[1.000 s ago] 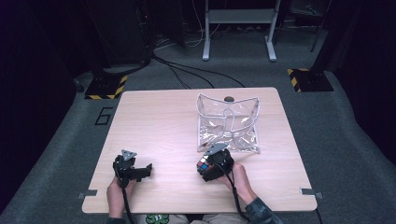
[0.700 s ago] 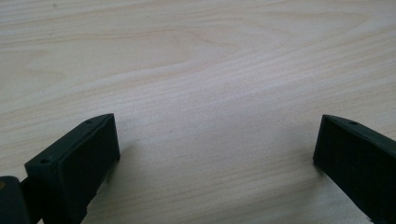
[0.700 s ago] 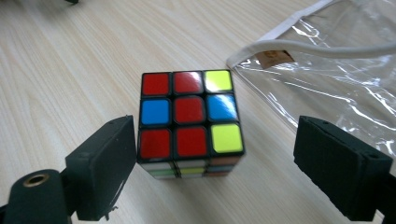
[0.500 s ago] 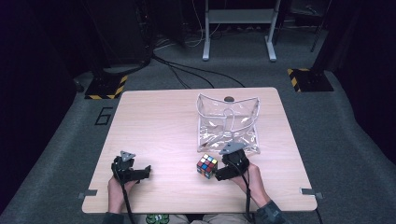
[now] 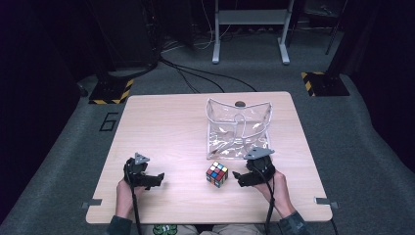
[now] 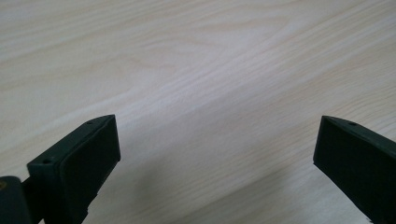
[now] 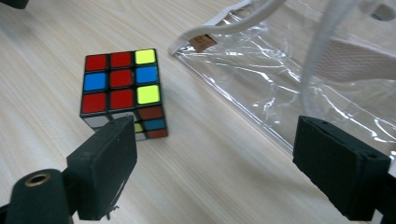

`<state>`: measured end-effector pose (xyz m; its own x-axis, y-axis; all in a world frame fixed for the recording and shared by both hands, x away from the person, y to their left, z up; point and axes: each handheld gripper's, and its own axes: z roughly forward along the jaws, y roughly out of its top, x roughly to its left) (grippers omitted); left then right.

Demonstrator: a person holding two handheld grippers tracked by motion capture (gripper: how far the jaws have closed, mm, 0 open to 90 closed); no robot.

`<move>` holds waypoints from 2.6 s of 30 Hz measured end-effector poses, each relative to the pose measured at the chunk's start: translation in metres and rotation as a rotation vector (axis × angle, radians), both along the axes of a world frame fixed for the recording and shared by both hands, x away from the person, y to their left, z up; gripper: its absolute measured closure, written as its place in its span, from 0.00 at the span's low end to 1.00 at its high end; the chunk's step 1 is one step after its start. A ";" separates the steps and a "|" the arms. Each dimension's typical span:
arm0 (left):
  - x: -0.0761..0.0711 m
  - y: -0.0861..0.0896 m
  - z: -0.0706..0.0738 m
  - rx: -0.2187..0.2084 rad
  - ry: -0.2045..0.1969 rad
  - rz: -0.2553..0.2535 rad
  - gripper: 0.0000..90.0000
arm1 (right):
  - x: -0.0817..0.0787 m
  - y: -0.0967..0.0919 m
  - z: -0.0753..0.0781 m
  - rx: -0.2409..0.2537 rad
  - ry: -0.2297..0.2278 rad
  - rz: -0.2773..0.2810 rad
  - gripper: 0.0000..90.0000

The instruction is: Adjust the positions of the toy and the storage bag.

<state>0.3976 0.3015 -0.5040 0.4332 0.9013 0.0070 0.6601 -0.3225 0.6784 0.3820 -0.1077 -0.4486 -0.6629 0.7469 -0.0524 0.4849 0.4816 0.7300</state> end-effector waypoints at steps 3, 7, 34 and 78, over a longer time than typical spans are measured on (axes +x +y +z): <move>0.006 -0.008 0.007 -0.005 -0.012 -0.027 0.04 | 0.002 -0.007 0.003 -0.007 -0.002 -0.019 0.15; 0.012 -0.017 0.017 -0.011 -0.030 -0.060 0.04 | 0.003 -0.014 0.007 -0.009 -0.008 -0.039 0.15; 0.053 -0.072 0.084 -0.056 -0.127 -0.214 0.07 | 0.019 -0.047 0.039 -0.020 -0.061 -0.126 0.15; 0.135 -0.130 0.139 -0.146 -0.056 -0.219 0.11 | 0.071 -0.057 0.080 0.031 -0.048 -0.157 0.15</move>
